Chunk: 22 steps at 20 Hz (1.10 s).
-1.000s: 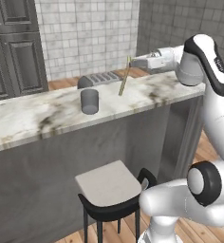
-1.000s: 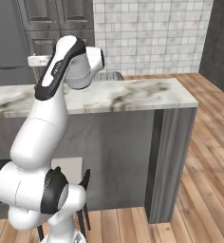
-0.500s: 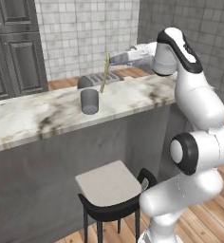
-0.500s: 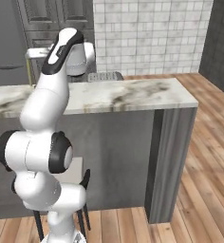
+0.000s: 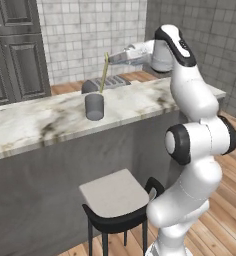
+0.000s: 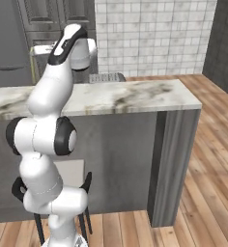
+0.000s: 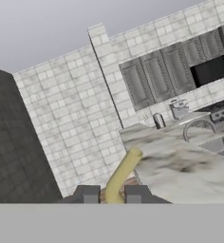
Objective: Take a straw from the drawer in front and place it inside the glass cup on the dining counter.
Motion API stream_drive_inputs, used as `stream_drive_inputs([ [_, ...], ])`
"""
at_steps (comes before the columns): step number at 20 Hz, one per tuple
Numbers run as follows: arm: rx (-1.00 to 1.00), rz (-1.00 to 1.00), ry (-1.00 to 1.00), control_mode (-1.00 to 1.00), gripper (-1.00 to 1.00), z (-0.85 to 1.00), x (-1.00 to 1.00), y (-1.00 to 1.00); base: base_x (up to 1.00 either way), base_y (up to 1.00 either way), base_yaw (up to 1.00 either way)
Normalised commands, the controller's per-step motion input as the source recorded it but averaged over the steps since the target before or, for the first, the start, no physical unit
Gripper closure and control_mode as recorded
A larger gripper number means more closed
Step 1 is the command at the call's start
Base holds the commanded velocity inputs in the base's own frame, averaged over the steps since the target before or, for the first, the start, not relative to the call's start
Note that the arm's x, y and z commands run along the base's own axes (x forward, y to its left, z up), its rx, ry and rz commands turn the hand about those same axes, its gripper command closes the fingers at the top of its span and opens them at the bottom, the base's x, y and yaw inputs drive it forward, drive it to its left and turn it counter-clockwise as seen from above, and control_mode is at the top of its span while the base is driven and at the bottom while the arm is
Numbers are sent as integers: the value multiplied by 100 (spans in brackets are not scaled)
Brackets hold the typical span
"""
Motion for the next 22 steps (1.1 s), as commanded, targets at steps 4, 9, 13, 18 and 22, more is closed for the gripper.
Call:
stream_drive_inputs([
  [4, -2, 2, 0, -100, 100, 0, 39, 0, 0, 0, 0],
  [9, -3, 2, 0, -100, 100, 0, 36, 7, 0, 0, 0],
  [13, -5, 1, 0, -100, 100, -1, 21, 17, 0, 0, 0],
  [18, -7, 0, -2, -100, 100, -10, 3, 21, 0, 0, 0],
  [22, -9, 0, -7, -100, 100, -35, -5, 9, 0, 0, 0],
])
